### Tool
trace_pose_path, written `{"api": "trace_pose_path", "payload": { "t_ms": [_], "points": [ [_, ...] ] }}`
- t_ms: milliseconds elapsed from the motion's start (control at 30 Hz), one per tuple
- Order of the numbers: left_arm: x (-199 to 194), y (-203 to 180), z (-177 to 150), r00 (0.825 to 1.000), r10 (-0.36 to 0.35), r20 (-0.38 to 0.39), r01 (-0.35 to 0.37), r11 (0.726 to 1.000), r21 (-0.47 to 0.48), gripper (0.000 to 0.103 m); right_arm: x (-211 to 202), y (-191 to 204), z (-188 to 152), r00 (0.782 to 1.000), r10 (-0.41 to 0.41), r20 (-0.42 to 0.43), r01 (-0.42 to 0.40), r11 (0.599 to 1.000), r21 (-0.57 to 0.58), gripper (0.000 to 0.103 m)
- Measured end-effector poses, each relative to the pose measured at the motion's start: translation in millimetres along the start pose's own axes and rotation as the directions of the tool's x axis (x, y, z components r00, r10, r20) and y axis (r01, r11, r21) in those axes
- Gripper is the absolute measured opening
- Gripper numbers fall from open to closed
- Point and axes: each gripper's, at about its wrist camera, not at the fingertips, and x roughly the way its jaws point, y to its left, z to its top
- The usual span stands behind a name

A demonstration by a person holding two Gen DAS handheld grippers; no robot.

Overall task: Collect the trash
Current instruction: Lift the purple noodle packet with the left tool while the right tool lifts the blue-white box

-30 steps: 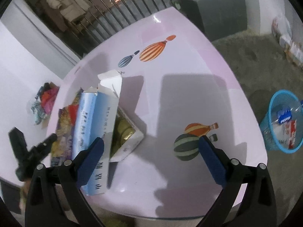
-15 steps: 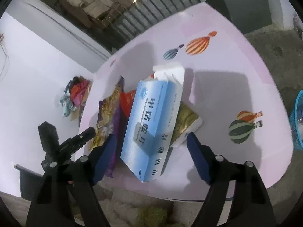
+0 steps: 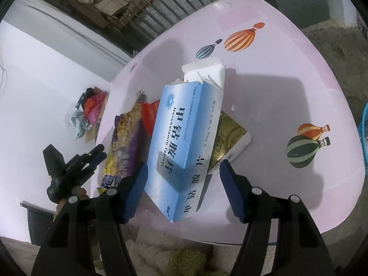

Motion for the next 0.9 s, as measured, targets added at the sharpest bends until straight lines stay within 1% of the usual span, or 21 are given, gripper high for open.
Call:
{"api": "trace_pose_path", "payload": {
  "t_ms": [100, 233, 267, 300, 367, 400, 467, 500, 533, 567, 600, 667, 700, 733, 767, 800, 867, 900],
  "points": [
    [7.9, 5.2, 0.4, 0.999, 0.018, -0.032, -0.019, 1.000, -0.021, 0.047, 1.6, 0.8, 0.2, 1.000, -0.004, -0.004, 0.004, 1.000, -0.003, 0.064],
    [9.4, 7.8, 1.9, 0.998, -0.015, -0.056, 0.015, 1.000, -0.012, 0.049, 1.5, 0.9, 1.6, 1.000, -0.005, -0.008, 0.005, 1.000, -0.003, 0.064],
    [9.7, 8.8, 2.0, 0.997, -0.037, -0.064, 0.036, 0.999, -0.021, 0.049, 2.2, 2.0, 1.1, 1.000, -0.005, -0.008, 0.005, 1.000, -0.002, 0.064],
    [11.2, 10.5, 1.9, 0.993, -0.086, -0.079, 0.082, 0.995, -0.048, 0.048, 2.4, 1.5, 1.2, 1.000, -0.004, -0.009, 0.004, 1.000, 0.000, 0.064],
    [13.5, 13.2, 0.3, 0.983, -0.160, -0.091, 0.151, 0.984, -0.096, 0.047, 2.2, 1.7, 1.3, 1.000, -0.002, -0.010, 0.002, 1.000, 0.004, 0.063],
    [13.9, 15.0, -0.2, 0.973, -0.212, -0.088, 0.200, 0.972, -0.126, 0.047, 2.0, 1.1, 1.5, 1.000, 0.000, -0.010, 0.000, 1.000, 0.005, 0.063],
    [14.6, 14.5, -2.1, 0.957, -0.280, -0.082, 0.265, 0.952, -0.155, 0.047, 1.9, -0.3, 1.6, 1.000, 0.004, -0.011, -0.004, 1.000, 0.010, 0.063],
    [15.0, 14.4, -2.6, 0.942, -0.325, -0.078, 0.309, 0.936, -0.171, 0.047, 1.8, -1.4, 1.7, 1.000, 0.008, -0.012, -0.008, 1.000, 0.016, 0.062],
    [16.2, 14.4, -3.3, 0.922, -0.380, -0.077, 0.360, 0.913, -0.194, 0.047, 2.7, -2.3, 1.4, 1.000, 0.011, -0.013, -0.010, 1.000, 0.019, 0.062],
    [17.5, 14.6, -4.0, 0.905, -0.419, -0.076, 0.395, 0.893, -0.214, 0.047, 2.9, -3.5, 1.5, 1.000, 0.015, -0.015, -0.014, 1.000, 0.025, 0.062],
    [19.5, 15.0, -4.7, 0.883, -0.464, -0.071, 0.436, 0.867, -0.241, 0.047, 3.1, -4.5, 1.0, 1.000, 0.017, -0.015, -0.017, 0.999, 0.029, 0.062],
    [22.9, 16.8, -4.9, 0.861, -0.503, -0.069, 0.469, 0.840, -0.272, 0.047, 4.2, -6.6, 1.0, 0.999, 0.027, -0.018, -0.026, 0.999, 0.041, 0.062],
    [24.9, 17.5, -5.7, 0.858, -0.509, -0.071, 0.472, 0.834, -0.285, 0.047, 5.0, -7.9, 0.7, 0.999, 0.030, -0.019, -0.029, 0.999, 0.046, 0.061],
    [26.9, 16.5, -6.2, 0.863, -0.499, -0.080, 0.460, 0.841, -0.284, 0.045, 5.1, -9.6, 0.1, 0.999, 0.031, -0.020, -0.030, 0.998, 0.050, 0.060],
    [27.6, 14.5, -7.0, 0.875, -0.475, -0.089, 0.438, 0.857, -0.270, 0.043, 5.8, -10.7, -0.2, 0.999, 0.032, -0.022, -0.031, 0.998, 0.055, 0.060],
    [28.3, 9.5, -8.0, 0.900, -0.424, -0.104, 0.392, 0.890, -0.234, 0.039, 6.4, -11.8, -0.5, 0.999, 0.033, -0.024, -0.032, 0.998, 0.060, 0.059],
    [29.9, 1.0, -9.4, 0.930, -0.344, -0.132, 0.322, 0.933, -0.164, 0.033, 6.5, -13.4, -1.1, 0.999, 0.044, -0.027, -0.042, 0.997, 0.072, 0.058],
    [30.8, -2.9, -10.3, 0.939, -0.314, -0.140, 0.296, 0.945, -0.135, 0.030, 7.5, -13.3, -2.1, 0.998, 0.049, -0.029, -0.046, 0.996, 0.078, 0.058]
  ]
}}
